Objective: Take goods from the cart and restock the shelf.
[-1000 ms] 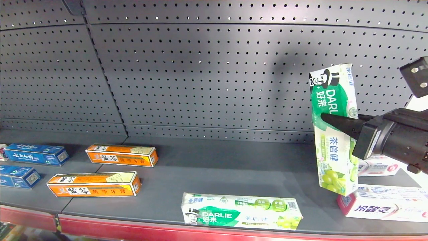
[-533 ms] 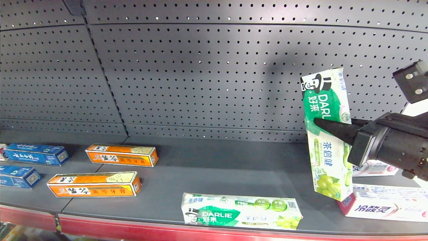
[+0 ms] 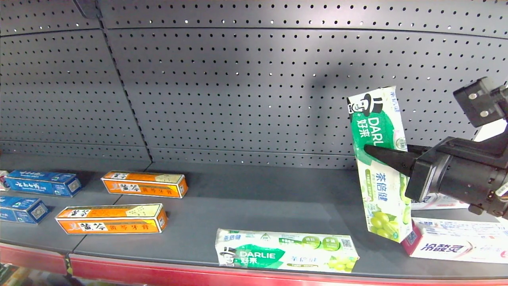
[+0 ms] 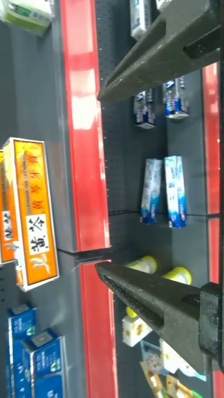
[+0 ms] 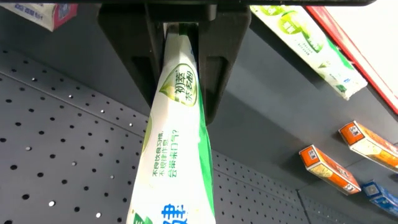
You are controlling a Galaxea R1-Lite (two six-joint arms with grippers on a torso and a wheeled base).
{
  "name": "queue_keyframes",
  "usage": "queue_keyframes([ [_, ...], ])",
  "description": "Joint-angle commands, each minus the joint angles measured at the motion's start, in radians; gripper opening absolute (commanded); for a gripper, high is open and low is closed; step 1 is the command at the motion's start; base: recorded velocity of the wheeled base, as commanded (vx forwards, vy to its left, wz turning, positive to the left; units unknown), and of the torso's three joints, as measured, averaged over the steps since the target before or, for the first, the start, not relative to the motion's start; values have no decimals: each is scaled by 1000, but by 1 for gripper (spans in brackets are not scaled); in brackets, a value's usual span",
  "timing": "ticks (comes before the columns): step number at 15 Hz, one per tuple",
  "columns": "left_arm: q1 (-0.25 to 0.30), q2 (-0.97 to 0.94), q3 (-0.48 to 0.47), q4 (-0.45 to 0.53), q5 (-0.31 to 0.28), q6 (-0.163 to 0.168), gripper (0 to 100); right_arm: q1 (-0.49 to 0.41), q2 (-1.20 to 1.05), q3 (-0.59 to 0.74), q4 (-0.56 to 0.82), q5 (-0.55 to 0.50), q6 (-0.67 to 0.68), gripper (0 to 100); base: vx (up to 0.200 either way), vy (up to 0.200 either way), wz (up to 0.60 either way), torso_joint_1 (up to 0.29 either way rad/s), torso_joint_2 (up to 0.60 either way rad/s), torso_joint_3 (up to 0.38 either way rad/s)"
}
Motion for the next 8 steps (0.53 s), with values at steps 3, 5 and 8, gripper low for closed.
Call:
queue_keyframes([
  [3, -1, -21, 0, 0, 0, 0, 100, 0, 4, 4, -3, 1, 0, 0, 0, 0, 0, 0, 0, 0],
  [5, -1, -21, 0, 0, 0, 0, 100, 8, 23, -4, -12, 1, -2, 0, 0, 0, 0, 0, 0, 0],
  [8, -1, -21, 0, 0, 0, 0, 100, 53, 26, -91, 0, -19, -3, 0, 0, 0, 0, 0, 0, 0],
])
